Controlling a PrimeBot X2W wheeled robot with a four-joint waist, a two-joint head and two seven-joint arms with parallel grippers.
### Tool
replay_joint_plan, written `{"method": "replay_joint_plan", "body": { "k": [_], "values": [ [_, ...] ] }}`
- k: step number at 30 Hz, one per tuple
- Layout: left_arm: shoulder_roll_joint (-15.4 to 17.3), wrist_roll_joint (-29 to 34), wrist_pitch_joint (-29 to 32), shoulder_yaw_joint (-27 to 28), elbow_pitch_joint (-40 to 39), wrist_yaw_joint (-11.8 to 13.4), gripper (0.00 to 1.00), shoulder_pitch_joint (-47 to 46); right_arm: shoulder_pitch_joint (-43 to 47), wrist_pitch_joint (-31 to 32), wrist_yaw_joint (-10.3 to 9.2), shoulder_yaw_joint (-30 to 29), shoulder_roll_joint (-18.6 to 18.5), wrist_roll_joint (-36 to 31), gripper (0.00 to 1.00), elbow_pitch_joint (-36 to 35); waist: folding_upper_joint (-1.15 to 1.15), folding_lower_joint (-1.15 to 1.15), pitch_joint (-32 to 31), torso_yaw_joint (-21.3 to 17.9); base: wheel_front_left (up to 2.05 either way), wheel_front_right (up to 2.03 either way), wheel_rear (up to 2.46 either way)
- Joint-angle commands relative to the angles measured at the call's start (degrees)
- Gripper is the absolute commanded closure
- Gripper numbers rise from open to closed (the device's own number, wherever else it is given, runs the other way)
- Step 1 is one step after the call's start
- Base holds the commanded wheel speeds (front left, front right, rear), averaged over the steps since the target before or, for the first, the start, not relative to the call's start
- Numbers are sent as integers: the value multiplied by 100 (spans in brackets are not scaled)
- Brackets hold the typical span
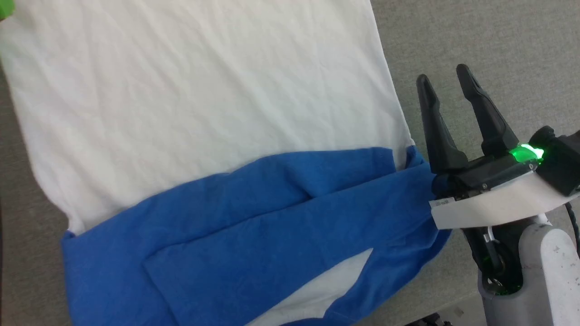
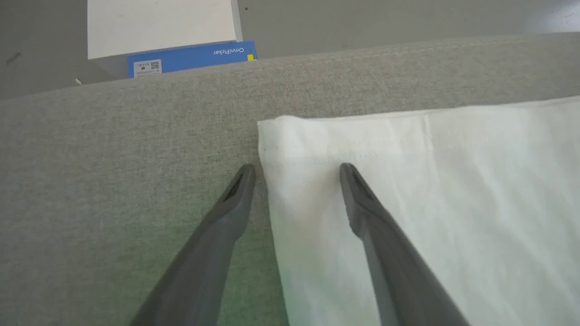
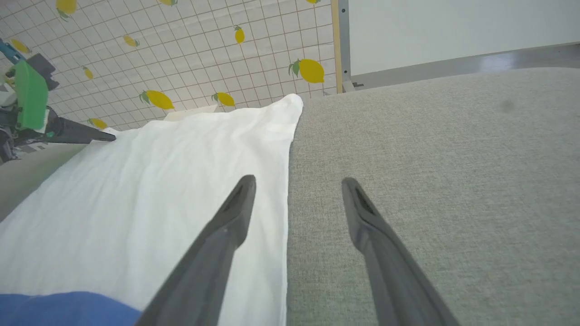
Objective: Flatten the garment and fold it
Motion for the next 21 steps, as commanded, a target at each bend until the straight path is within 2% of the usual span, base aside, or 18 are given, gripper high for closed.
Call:
{"method": "replay_joint_plan", "body": {
  "k": [1,8,9,10,11,17,21],
  "values": [
    [97,57,83,10,-37,99,0,-126,-104,-46,-9,26,12,36,0,10,0,-1,214,-182,0,0,0],
    [430,521,479,-150,-197,472,0,-153,-204,-13,-9,117,12,-4,0,29,0,-1,317,-199,0,0,0],
    [441,524,520,-162,-222,478,4,-142,-218,0,-9,123,12,-19,0,28,0,-1,333,-197,0,0,0],
    [445,517,534,-158,-262,492,55,-138,-242,20,-9,133,12,-27,0,24,0,-1,357,-194,0,0,0],
    [450,520,536,-160,-283,501,100,-134,-265,39,-9,145,12,-50,0,21,0,-1,369,-191,0,0,0],
    [420,459,479,-230,-423,401,100,-146,-1010,447,-9,165,-11,-421,0,-1,0,-1,453,-110,0,0,0],
    [340,428,438,-336,-470,302,100,-226,-2152,878,-9,-22,-32,-498,0,395,0,-1,484,13,0,0,0]
  ]
}}
